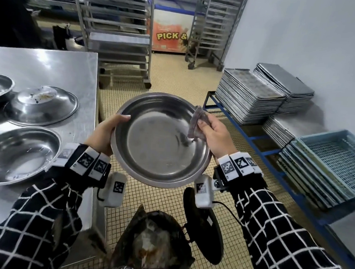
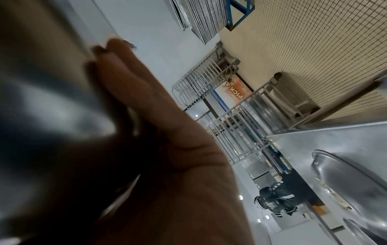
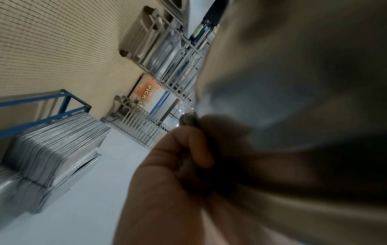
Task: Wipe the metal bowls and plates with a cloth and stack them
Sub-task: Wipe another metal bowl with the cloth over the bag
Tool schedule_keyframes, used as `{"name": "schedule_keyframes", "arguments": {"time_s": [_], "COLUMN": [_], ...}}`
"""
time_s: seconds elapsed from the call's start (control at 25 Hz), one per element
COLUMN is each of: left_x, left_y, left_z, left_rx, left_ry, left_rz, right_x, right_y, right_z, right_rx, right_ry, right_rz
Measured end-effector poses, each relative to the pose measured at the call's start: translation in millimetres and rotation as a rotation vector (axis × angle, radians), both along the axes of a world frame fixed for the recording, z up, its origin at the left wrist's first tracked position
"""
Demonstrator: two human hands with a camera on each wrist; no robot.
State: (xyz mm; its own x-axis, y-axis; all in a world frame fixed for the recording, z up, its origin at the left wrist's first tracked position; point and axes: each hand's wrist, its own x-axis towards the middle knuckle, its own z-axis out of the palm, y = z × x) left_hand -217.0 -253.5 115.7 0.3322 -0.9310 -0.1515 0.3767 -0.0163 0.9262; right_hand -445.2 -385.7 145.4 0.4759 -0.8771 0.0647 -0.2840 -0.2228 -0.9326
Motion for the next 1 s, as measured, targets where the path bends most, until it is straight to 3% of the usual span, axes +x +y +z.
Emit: {"name": "schedule_keyframes", "arguments": {"time_s": [0.2,0.32,0.44,0.6,0.72,0.76,0.84,0.92,1.0], "left_x": [-28,-33,-34,-36,-40,-42,-44,-40,-39], "left_y": [-9,-11,-14,-15,-20,-21,-19,-15,-11], "left_z": [-10,-7,4,10,9,8,6,3,4], "left_rx": [0.062,0.110,0.066,0.146,0.199,0.191,0.113,-0.007,-0.048], "left_ry": [-0.226,-0.205,-0.160,-0.035,0.022,-0.067,-0.509,-0.836,-0.920], "left_rz": [0.349,0.397,0.418,0.323,0.245,0.250,0.215,0.192,0.144], "right_x": [4,11,9,10,10,9,7,3,-3], "right_y": [23,41,50,50,37,35,29,19,6], "right_z": [-35,-53,-67,-87,-73,-65,-48,-33,-24], "right_rx": [0.192,0.153,-0.141,-0.793,-0.899,-0.858,-0.737,-0.582,-0.499], "right_ry": [-0.057,0.010,0.066,0.299,0.123,0.069,0.001,0.037,0.104], "right_rz": [-0.115,-0.147,-0.087,-0.003,-0.007,-0.001,-0.076,-0.133,-0.104]}}
